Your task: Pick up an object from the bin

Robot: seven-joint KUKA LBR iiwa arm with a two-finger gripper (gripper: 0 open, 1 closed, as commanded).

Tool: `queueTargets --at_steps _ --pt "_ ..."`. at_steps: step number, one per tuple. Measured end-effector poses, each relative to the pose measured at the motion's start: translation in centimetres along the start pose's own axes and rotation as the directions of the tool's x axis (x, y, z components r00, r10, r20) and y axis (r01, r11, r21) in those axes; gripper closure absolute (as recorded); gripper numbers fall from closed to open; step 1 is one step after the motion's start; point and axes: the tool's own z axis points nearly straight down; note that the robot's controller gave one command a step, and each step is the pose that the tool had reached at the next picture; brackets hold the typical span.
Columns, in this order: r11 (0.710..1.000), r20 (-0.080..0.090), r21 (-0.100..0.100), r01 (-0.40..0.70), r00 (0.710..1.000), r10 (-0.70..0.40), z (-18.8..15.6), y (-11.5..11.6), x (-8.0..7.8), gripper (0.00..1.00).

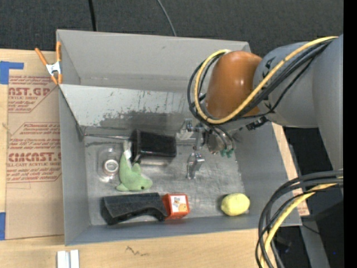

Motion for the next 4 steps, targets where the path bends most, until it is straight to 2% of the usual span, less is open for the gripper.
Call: queueTargets --at_steps 1,2,3,4 --pt "0.983 -0.007 -0.001 -0.186 0.982 0.186 0.0 2.9 -0.4 0.00" --pt "0.980 -0.004 0.000 -0.198 0.980 0.198 0.2 6.0 -0.9 0.00" --pt "0.987 0.017 -0.003 -0.159 0.987 0.159 3.0 8.0 -0.1 0.00" --pt "0.940 -0.002 -0.016 -0.341 0.940 0.341 4.8 7.8 0.3 1.00"
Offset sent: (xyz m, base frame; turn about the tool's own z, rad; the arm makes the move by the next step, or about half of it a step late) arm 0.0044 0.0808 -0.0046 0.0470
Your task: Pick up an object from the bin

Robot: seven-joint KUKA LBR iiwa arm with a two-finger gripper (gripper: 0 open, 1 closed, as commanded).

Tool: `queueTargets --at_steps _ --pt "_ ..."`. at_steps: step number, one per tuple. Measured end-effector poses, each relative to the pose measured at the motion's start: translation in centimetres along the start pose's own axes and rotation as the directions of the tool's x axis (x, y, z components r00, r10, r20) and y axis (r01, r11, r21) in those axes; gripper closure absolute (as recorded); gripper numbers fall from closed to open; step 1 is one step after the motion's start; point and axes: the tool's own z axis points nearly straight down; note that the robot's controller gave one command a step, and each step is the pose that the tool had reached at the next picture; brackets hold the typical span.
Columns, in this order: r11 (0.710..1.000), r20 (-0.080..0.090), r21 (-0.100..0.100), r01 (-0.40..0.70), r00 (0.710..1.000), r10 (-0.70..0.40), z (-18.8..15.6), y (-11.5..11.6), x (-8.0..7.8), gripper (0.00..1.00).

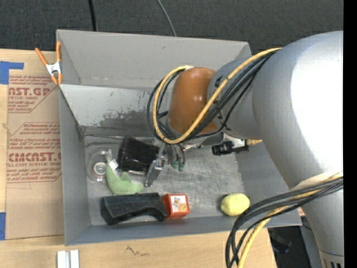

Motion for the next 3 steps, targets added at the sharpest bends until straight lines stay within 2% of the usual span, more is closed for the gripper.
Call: queueTargets --at_steps 2,3 --pt "1.000 0.000 0.002 0.001 1.000 -0.001 -0.14 0.05 0.03 1.00" --pt "1.000 -0.001 0.010 0.002 1.000 -0.002 -0.46 -0.08 0.10 1.00"
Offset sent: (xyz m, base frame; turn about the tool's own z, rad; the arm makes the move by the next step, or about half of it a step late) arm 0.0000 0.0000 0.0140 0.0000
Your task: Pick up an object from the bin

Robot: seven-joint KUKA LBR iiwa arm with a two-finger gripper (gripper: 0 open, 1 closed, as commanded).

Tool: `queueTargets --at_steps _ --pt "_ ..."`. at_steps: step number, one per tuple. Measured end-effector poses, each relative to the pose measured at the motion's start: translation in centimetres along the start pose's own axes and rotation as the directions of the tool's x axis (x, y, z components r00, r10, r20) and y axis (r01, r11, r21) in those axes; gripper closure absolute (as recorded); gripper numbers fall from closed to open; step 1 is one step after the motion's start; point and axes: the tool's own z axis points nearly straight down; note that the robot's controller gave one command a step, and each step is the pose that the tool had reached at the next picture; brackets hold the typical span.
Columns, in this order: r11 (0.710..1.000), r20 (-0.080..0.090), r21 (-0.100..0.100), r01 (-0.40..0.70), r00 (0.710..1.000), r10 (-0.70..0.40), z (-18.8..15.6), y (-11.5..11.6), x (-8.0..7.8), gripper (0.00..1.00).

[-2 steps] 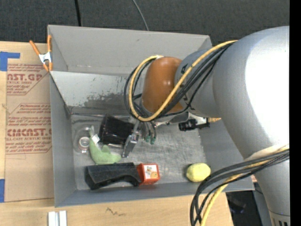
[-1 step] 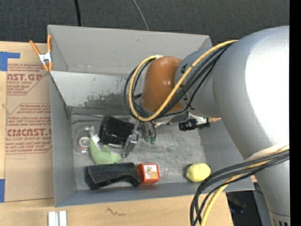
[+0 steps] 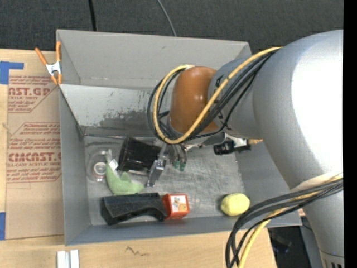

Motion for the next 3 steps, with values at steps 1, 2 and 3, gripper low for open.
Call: queueTargets --at_steps 1,2,3 --pt "1.000 -0.009 0.008 -0.002 1.000 0.002 -0.9 -0.3 0.2 1.00" --pt "1.000 -0.010 0.009 -0.002 1.000 0.002 -3.0 -0.3 0.2 1.00" --pt "1.000 -0.002 0.006 -0.002 1.000 0.002 -4.3 -0.1 0.0 1.00"
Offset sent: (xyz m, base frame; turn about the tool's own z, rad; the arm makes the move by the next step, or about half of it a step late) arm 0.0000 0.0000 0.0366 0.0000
